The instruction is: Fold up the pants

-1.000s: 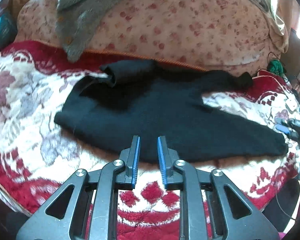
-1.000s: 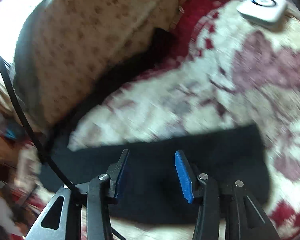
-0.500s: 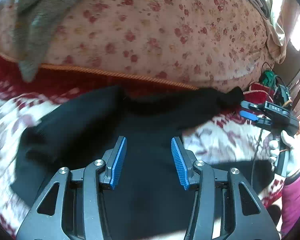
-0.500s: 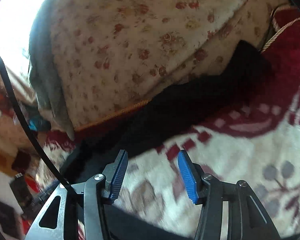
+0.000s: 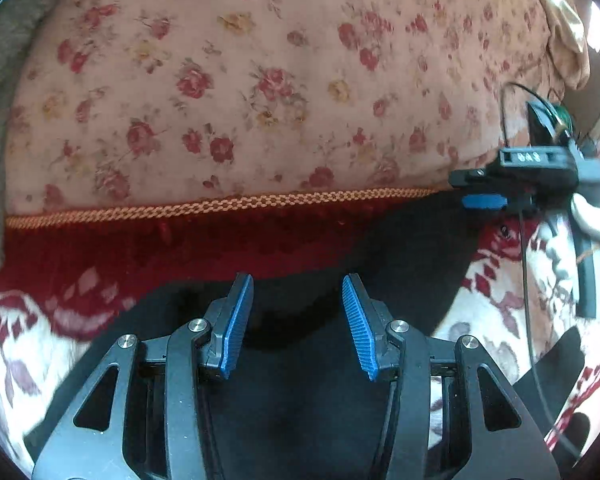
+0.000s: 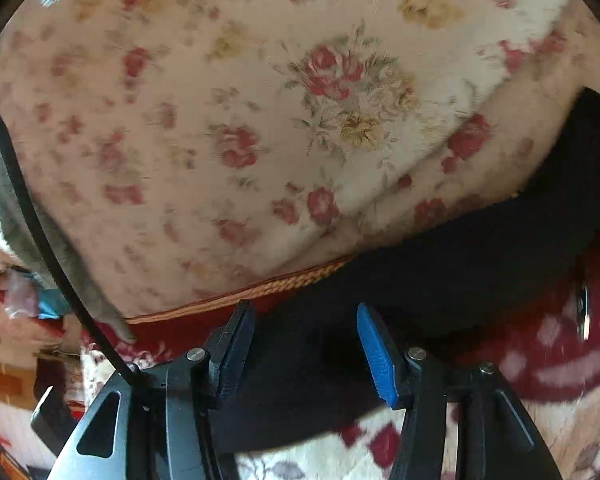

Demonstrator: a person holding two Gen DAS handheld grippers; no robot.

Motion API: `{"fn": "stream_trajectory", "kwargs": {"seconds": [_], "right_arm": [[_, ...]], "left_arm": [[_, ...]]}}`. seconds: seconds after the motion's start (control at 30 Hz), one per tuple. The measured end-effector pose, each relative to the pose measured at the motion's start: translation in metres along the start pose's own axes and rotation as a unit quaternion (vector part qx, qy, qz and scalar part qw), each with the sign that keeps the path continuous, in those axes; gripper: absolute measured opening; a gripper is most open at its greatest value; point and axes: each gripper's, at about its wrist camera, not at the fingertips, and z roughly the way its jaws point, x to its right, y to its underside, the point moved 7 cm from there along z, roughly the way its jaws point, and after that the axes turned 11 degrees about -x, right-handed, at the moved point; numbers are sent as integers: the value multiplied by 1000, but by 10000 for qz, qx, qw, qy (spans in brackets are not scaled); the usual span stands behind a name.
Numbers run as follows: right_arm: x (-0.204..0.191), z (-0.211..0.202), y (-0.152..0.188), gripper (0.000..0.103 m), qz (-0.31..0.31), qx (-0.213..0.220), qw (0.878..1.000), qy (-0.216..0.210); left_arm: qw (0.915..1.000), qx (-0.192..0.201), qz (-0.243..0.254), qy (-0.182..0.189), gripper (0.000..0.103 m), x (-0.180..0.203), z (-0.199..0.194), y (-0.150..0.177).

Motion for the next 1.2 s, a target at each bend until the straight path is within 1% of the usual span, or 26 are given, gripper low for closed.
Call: {"fn": "stream_trajectory", "kwargs": {"seconds": [0.07,0.1,0.13,0.17,0.23,0.3,0.37,0.4,0.47,0.53,0.57,0.6,0.63,0.67,0.7,0.8,0.87,0.93,0.97,1.03,1.07,1.1,1.13,1.2], "right_arm": [[1,8,-6,52,42,-211,9994,259],[2,12,-8,52,79,-411,9984,376],[3,14,-9,52,147,-507,9976,452],[3,12,-10,52,172,-536,9970,522],[-4,4,-13,52,-64,-485,9965,671],[-13,-10,-17,52,-488,-278,9944,901],[-24,-17,-22,52,-883,-201,9916,918],[-25,-17,-22,52,-1006,-301,9906,878],[-23,-12,-22,52,-1052,-509,9902,762],[-21,-9,-23,52,-1266,-437,9868,906],[-26,-4,-22,55,-1538,-372,9819,1037],[-26,-1,-21,61,-1857,-325,9746,1210],[-24,0,-19,64,-2021,-294,9705,1281],[-23,2,-18,67,-2180,-291,9664,1330],[-20,7,-15,67,-2342,-335,9621,1353],[-7,20,-14,68,-2543,-511,9556,1395],[-2,25,-14,68,-2573,-557,9549,1374],[1,30,-16,68,-2597,-535,9546,1357],[1,32,-15,68,-2646,-456,9535,1368],[3,32,-13,61,-2821,-271,9468,1522],[4,33,-10,55,-2912,-209,9426,1619],[2,31,-7,40,-3017,-128,9405,1555],[1,31,-4,31,-3055,-109,9412,1438],[-1,27,3,15,-3105,-37,9404,1384]], "left_arm": [[9999,-69,103,13,46,0,4,-2],[9998,-105,149,77,46,-1,4,-4],[9997,-100,171,137,46,-2,3,-5],[9995,-104,213,212,46,-4,2,-6],[9990,-189,303,284,46,-8,3,-8],[9988,-224,348,249,46,-12,6,-10],[9982,-350,396,277,46,-14,11,-9],[9980,-405,416,245,46,-15,15,-8],[9976,-436,495,190,46,-15,19,-7],[9964,-502,652,193,46,-10,25,-4],[9956,-533,745,195,46,-7,27,-2],[9948,-545,843,161,46,-6,29,-1],[9938,-545,958,114,46,-4,31,0],[9930,-552,1038,100,46,-3,33,1],[9921,-568,1113,87,46,-2,36,2],[9912,-619,1170,-35,46,-3,47,1],[9911,-657,1149,-128,46,-5,57,-1],[9907,-698,1148,-223,46,-5,66,-3],[9900,-652,1221,-275,46,-3,69,-2],[9881,-585,1360,-421,46,-1,71,-2],[9880,-564,1375,-426,40,1,72,-2],[9880,-569,1390,-359,26,4,71,0],[9883,-594,1375,-273,19,8,70,2],[9882,-546,1382,-361,7,10,67,6]]}}
